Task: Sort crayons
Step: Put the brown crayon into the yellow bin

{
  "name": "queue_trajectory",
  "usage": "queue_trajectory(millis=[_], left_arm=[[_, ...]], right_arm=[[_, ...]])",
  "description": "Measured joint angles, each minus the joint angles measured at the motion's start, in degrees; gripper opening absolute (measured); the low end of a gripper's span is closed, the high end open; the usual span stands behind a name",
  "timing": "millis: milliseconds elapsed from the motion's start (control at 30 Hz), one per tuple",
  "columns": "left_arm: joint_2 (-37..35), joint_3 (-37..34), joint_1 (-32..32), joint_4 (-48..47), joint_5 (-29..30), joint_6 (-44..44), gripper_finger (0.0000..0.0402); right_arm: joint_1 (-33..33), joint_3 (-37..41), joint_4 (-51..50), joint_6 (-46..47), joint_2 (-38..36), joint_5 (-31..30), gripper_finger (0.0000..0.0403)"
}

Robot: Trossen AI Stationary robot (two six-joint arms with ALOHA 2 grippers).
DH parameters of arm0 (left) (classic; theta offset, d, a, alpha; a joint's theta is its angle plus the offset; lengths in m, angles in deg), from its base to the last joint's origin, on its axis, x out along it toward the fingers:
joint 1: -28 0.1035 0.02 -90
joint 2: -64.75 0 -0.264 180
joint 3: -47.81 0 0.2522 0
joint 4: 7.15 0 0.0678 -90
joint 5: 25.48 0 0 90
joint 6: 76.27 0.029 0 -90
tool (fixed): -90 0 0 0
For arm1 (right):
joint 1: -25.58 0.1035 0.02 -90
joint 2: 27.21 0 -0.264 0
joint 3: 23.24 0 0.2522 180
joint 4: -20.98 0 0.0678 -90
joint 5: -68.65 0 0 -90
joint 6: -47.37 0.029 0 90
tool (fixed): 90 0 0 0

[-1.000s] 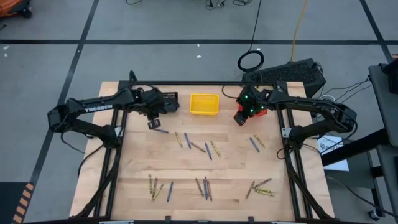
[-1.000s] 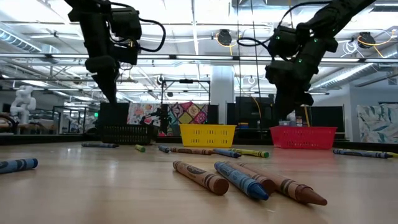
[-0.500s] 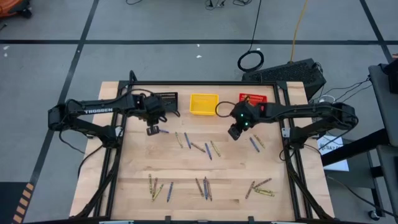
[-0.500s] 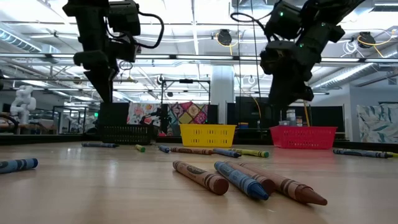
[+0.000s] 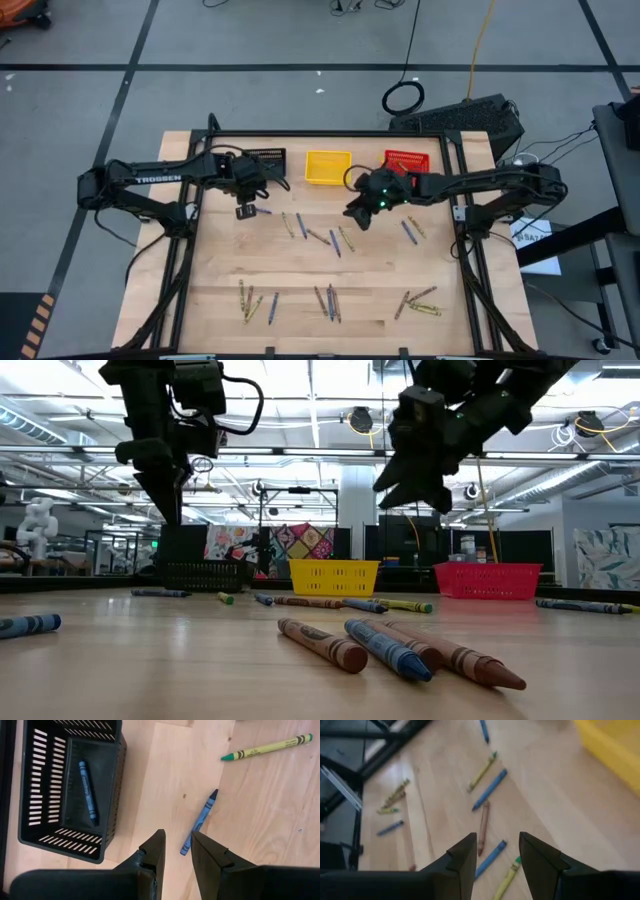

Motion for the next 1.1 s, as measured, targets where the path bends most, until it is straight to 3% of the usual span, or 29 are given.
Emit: queue_trajectory(millis=[300,667,1100], left_arm=[[0.0,0.0,0.04,0.02,0.0,0.04,0.0086],[0.0,0.0,0.04,0.09,0.0,0.07,0.0086],[0.02,0.0,0.04,0.82,0.0,0.07,0.0086]], right_arm=[[3.25,-7.81,-2.06,-4.58,9.11,0.03,0.0135],[5.91,-23.97,-17.88,-8.78,21.66,-3.22,0.0135],[5.98,-28.06,-19.97,-7.88,28.08,-2.85,0.0135]])
